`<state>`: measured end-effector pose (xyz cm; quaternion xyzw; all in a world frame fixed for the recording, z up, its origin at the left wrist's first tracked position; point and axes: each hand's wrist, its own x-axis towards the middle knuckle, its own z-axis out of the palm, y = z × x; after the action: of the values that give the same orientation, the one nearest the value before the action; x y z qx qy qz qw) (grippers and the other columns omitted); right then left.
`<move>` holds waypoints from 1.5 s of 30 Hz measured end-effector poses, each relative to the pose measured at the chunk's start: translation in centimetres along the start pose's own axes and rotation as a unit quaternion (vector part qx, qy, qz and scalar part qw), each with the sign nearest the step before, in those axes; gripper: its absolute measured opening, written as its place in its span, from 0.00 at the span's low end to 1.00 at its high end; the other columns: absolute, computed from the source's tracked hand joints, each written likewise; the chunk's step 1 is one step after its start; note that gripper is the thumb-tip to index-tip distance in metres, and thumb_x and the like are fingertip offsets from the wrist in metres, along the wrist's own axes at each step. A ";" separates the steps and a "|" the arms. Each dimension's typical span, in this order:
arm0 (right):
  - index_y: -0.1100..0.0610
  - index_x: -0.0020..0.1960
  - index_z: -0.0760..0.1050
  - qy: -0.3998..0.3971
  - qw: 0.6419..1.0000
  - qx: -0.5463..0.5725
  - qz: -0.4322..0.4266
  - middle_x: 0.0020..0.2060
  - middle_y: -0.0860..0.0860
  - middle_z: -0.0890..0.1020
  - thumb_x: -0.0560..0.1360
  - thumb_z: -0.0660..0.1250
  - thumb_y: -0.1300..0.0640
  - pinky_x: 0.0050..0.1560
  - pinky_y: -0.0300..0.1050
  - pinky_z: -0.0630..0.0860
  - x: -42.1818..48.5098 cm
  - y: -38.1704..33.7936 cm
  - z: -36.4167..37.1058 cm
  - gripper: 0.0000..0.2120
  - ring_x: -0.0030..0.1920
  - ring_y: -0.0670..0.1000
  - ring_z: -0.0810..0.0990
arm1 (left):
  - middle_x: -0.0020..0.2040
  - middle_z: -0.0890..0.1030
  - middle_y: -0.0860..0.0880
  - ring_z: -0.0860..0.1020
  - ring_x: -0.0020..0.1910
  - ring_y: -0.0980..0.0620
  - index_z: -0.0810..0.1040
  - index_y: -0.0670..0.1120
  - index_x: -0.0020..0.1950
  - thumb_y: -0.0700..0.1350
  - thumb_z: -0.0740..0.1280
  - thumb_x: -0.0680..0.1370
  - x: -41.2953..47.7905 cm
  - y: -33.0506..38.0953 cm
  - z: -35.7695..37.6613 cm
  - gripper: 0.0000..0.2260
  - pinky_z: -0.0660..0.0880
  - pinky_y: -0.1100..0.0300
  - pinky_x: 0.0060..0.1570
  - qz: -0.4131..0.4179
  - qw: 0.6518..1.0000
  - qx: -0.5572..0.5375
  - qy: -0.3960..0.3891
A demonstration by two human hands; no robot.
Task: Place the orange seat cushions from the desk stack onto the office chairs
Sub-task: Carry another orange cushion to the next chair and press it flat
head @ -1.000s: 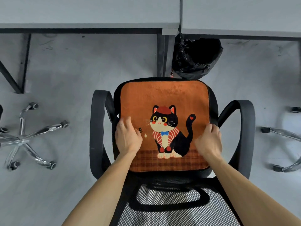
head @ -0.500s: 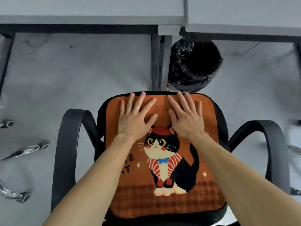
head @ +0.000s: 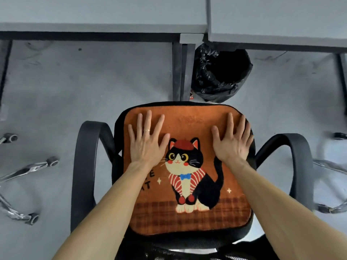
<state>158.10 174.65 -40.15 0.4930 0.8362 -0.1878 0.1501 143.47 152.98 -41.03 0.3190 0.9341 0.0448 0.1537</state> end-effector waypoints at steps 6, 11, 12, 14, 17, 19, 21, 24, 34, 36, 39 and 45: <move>0.44 0.82 0.42 0.010 1.000 0.019 -0.010 0.82 0.53 0.41 0.80 0.51 0.35 0.79 0.62 0.42 -10.1 3.3 2.4 0.35 0.81 0.58 0.38 | 0.82 0.38 0.48 0.40 0.80 0.42 0.44 0.59 0.81 0.64 0.48 0.81 -11.3 0.9 1.2 0.30 0.49 0.31 0.74 -0.014 0.997 -0.025 -0.073; 0.42 0.80 0.33 -0.096 0.992 -0.052 0.065 0.81 0.56 0.36 0.77 0.44 0.28 0.76 0.69 0.47 -16.3 6.9 3.5 0.40 0.79 0.63 0.37 | 0.76 0.24 0.50 0.26 0.75 0.42 0.32 0.60 0.78 0.74 0.57 0.73 -17.2 1.1 0.2 0.46 0.45 0.25 0.71 -0.044 0.975 -0.017 -0.219; 0.43 0.80 0.31 -0.117 0.988 -0.071 0.074 0.80 0.57 0.34 0.75 0.42 0.25 0.75 0.71 0.47 -17.1 7.2 3.6 0.42 0.79 0.64 0.36 | 0.74 0.21 0.49 0.24 0.74 0.41 0.29 0.60 0.77 0.76 0.60 0.70 -17.5 1.2 -0.1 0.51 0.45 0.25 0.70 -0.041 0.967 -0.005 -0.251; 0.46 0.79 0.28 -0.141 0.982 -0.099 0.077 0.79 0.58 0.31 0.70 0.38 0.20 0.73 0.75 0.46 -18.2 7.5 3.6 0.48 0.78 0.65 0.33 | 0.71 0.18 0.46 0.21 0.71 0.38 0.23 0.58 0.75 0.76 0.67 0.64 -17.4 1.3 -0.8 0.61 0.45 0.23 0.69 -0.029 0.951 0.028 -0.307; 0.50 0.77 0.23 -0.153 0.981 -0.107 0.061 0.77 0.61 0.29 0.62 0.37 0.14 0.72 0.76 0.44 -18.2 7.5 4.1 0.58 0.77 0.65 0.30 | 0.68 0.15 0.43 0.19 0.68 0.34 0.20 0.56 0.72 0.74 0.73 0.59 -16.7 1.1 -0.9 0.68 0.42 0.23 0.68 -0.015 0.930 0.067 -0.361; 0.51 0.77 0.23 -0.155 0.982 -0.098 0.050 0.76 0.62 0.28 0.61 0.39 0.13 0.72 0.77 0.46 -17.7 7.7 4.9 0.61 0.77 0.66 0.30 | 0.67 0.14 0.43 0.18 0.67 0.34 0.18 0.56 0.71 0.73 0.74 0.58 -16.3 0.9 -0.3 0.70 0.40 0.22 0.67 -0.019 0.923 0.081 -0.377; 0.52 0.77 0.23 -0.139 0.985 -0.092 0.040 0.77 0.63 0.29 0.62 0.40 0.13 0.71 0.78 0.47 -17.4 7.9 5.6 0.60 0.77 0.67 0.30 | 0.67 0.14 0.42 0.18 0.67 0.33 0.17 0.56 0.70 0.73 0.74 0.58 -16.2 0.8 0.3 0.70 0.39 0.21 0.66 -0.028 0.922 0.093 -0.376; 0.52 0.76 0.21 -0.139 0.985 -0.090 0.040 0.76 0.63 0.27 0.63 0.40 0.14 0.70 0.79 0.44 -17.4 8.0 5.6 0.60 0.76 0.67 0.28 | 0.67 0.14 0.42 0.17 0.66 0.33 0.15 0.56 0.68 0.74 0.74 0.57 -16.0 1.1 0.6 0.71 0.38 0.21 0.65 -0.026 0.922 0.100 -0.373; 0.48 0.80 0.30 -0.157 0.969 -0.165 -0.094 0.77 0.60 0.27 0.60 0.42 0.12 0.66 0.85 0.44 -17.2 7.2 6.0 0.61 0.75 0.67 0.26 | 0.71 0.17 0.48 0.20 0.70 0.35 0.25 0.62 0.74 0.81 0.62 0.61 -17.0 2.4 1.6 0.59 0.42 0.18 0.64 0.011 0.944 0.066 -0.324; 0.48 0.79 0.28 -0.159 0.966 -0.175 -0.102 0.75 0.61 0.25 0.58 0.43 0.11 0.64 0.86 0.46 -17.3 7.5 6.0 0.63 0.74 0.68 0.25 | 0.70 0.16 0.47 0.19 0.69 0.34 0.23 0.62 0.73 0.81 0.62 0.60 -16.9 3.1 1.9 0.60 0.41 0.17 0.62 0.001 0.942 0.081 -0.326; 0.49 0.79 0.27 -0.162 0.964 -0.176 -0.115 0.75 0.62 0.25 0.57 0.45 0.11 0.63 0.87 0.45 -17.0 7.3 5.6 0.65 0.73 0.69 0.24 | 0.69 0.15 0.47 0.18 0.67 0.33 0.19 0.62 0.69 0.82 0.61 0.58 -16.3 3.0 1.8 0.61 0.40 0.17 0.61 -0.010 0.938 0.094 -0.334; 0.44 0.76 0.22 -0.166 0.967 -0.173 -0.091 0.75 0.58 0.24 0.56 0.46 0.11 0.66 0.84 0.43 -17.5 6.2 4.7 0.63 0.74 0.66 0.24 | 0.70 0.16 0.48 0.19 0.68 0.34 0.22 0.62 0.72 0.81 0.63 0.60 -16.4 2.9 0.7 0.60 0.42 0.17 0.62 -0.004 0.942 0.083 -0.324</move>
<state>172.09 161.77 -37.73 0.3430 0.8608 -0.1327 0.3518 157.67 145.26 -36.95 0.3243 0.8354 -0.1396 0.4213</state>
